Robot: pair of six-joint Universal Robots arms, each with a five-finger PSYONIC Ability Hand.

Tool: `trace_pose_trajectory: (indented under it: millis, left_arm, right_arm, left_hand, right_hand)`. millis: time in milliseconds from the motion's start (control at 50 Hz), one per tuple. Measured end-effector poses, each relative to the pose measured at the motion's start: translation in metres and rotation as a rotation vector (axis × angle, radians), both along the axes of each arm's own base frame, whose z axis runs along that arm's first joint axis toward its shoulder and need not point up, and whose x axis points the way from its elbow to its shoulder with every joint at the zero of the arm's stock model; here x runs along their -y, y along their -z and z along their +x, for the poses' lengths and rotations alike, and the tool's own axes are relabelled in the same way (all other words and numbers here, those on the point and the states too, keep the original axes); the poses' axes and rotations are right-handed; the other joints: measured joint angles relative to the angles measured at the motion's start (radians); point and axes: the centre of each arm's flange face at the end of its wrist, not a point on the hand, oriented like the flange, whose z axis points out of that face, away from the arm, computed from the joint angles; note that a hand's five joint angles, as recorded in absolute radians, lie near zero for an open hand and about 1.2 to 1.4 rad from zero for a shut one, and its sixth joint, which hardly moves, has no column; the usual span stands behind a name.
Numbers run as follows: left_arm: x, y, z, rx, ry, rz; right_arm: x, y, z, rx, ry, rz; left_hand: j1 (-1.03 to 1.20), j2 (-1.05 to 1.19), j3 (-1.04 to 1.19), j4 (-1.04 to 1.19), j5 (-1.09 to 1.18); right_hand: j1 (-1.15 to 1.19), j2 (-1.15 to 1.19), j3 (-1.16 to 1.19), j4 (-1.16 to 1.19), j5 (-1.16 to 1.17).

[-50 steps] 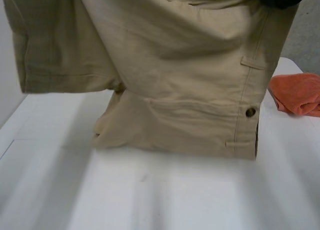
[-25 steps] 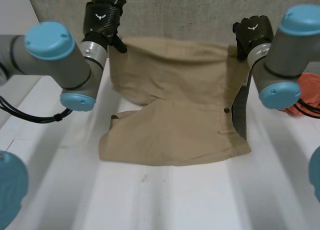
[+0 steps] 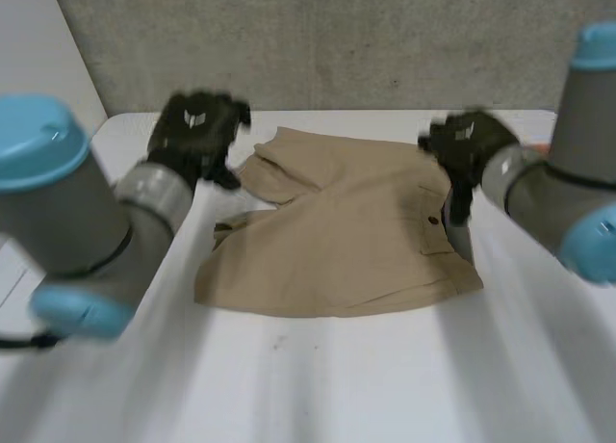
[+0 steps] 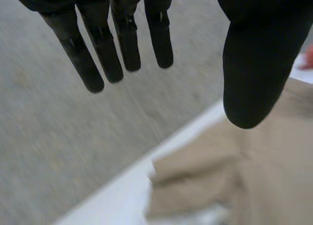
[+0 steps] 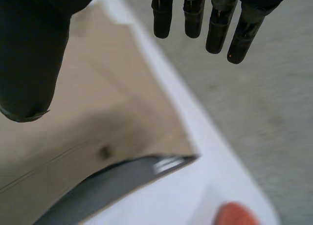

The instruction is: Fold the laundry.

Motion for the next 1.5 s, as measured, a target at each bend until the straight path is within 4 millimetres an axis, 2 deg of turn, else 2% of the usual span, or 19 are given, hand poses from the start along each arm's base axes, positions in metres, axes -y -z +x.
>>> trace_pose_trajectory:
  millis: [20,40,80,120,200,240,300,380,440,560,580,640,660,720,740,940,1320,1500]
  left_arm:
    - [-0.008,0.004,0.003,0.013,0.004,0.022]
    - [-0.023,0.011,0.009,0.037,0.013,0.064]
    - [-0.035,0.019,0.014,0.06,0.022,0.105]
    - [-0.056,0.038,0.023,0.107,0.043,0.191]
    - [-0.07,0.06,0.032,0.153,0.06,0.286]
    - [-0.072,0.068,0.035,0.169,0.061,0.32]
    - [-0.065,0.096,0.042,0.204,0.041,0.408]
    - [-0.053,0.112,0.045,0.216,0.02,0.442]
    - [-0.039,0.12,0.044,0.209,0.001,0.431]
    - [-0.022,0.119,0.04,0.178,-0.011,0.358]
    - [-0.02,0.119,0.039,0.172,-0.011,0.345]
    - [-0.02,0.119,0.039,0.172,-0.011,0.345]
    - [-0.015,0.119,0.036,0.163,-0.01,0.313]
    - [-0.013,0.12,0.035,0.164,-0.009,0.31]
    - [-0.011,0.126,0.033,0.183,-0.003,0.305]
    - [-0.008,0.139,0.031,0.291,0.023,0.283]
    - [-0.029,0.127,0.037,0.304,0.039,0.3]
    - [-0.033,0.13,0.039,0.31,0.04,0.313]
  right_arm:
    - [-0.005,0.003,-0.002,-0.011,-0.009,0.015]
    - [-0.018,0.013,-0.008,-0.042,-0.035,0.059]
    - [-0.028,0.021,-0.014,-0.062,-0.051,0.09]
    - [-0.042,0.04,-0.024,-0.082,-0.077,0.133]
    - [-0.051,0.062,-0.032,-0.079,-0.094,0.142]
    - [-0.052,0.07,-0.035,-0.073,-0.098,0.135]
    - [-0.049,0.088,-0.039,-0.05,-0.095,0.084]
    - [-0.044,0.099,-0.04,-0.039,-0.089,0.05]
    - [-0.037,0.112,-0.039,-0.037,-0.085,0.039]
    - [-0.027,0.123,-0.039,-0.038,-0.077,0.039]
    - [-0.023,0.127,-0.039,-0.039,-0.073,0.042]
    - [-0.023,0.127,-0.039,-0.039,-0.073,0.042]
    - [-0.02,0.128,-0.04,-0.039,-0.07,0.042]
    - [-0.015,0.13,-0.04,-0.037,-0.064,0.041]
    - [-0.012,0.129,-0.04,-0.032,-0.06,0.034]
    - [-0.011,0.128,-0.039,-0.024,-0.057,0.025]
    - [-0.012,0.131,-0.04,-0.027,-0.051,0.034]
    - [-0.012,0.132,-0.04,-0.029,-0.049,0.037]
  left_hand:
    - [0.008,0.008,0.004,0.009,0.008]
    - [0.035,0.04,0.042,0.047,0.044]
    - [0.038,0.051,0.052,0.057,0.053]
    - [0.037,0.054,0.055,0.062,0.057]
    - [0.033,0.051,0.053,0.054,0.047]
    - [0.022,0.039,0.042,0.04,0.031]
    - [0.017,0.034,0.038,0.035,0.024]
    - [0.017,0.034,0.038,0.035,0.024]
    - [0.017,0.034,0.038,0.035,0.024]
    - [0.017,0.034,0.038,0.035,0.024]
    - [0.017,0.034,0.038,0.035,0.024]
    - [0.017,0.034,0.038,0.035,0.024]
    - [0.017,0.034,0.038,0.035,0.024]
    - [0.017,0.034,0.038,0.035,0.024]
    - [0.017,0.034,0.038,0.035,0.025]
    - [0.017,0.034,0.038,0.035,0.024]
    - [-0.005,0.013,0.019,0.011,0.007]
    - [0.023,0.046,0.046,0.054,0.054]
  right_hand:
    - [0.0,0.0,0.0,0.0,0.0]
    - [0.0,0.0,0.0,0.0,0.0]
    - [0.0,0.0,0.0,0.0,0.0]
    - [0.001,0.002,0.003,0.001,0.001]
    - [0.054,0.078,0.084,0.059,0.062]
    - [0.054,0.078,0.084,0.059,0.062]
    - [0.109,0.123,0.143,0.121,0.11]
    - [0.117,0.128,0.152,0.13,0.123]
    - [0.21,0.251,0.264,0.239,0.213]
    - [0.279,0.341,0.346,0.323,0.292]
    - [0.391,0.464,0.471,0.447,0.412]
    - [0.391,0.464,0.471,0.447,0.412]
    - [0.617,0.782,0.784,0.754,0.71]
    - [0.617,0.782,0.784,0.754,0.71]
    - [0.725,0.949,0.961,0.948,0.899]
    - [0.738,0.949,0.961,0.95,0.907]
    - [0.738,0.949,0.961,0.95,0.913]
    - [0.738,0.949,0.961,0.95,0.913]
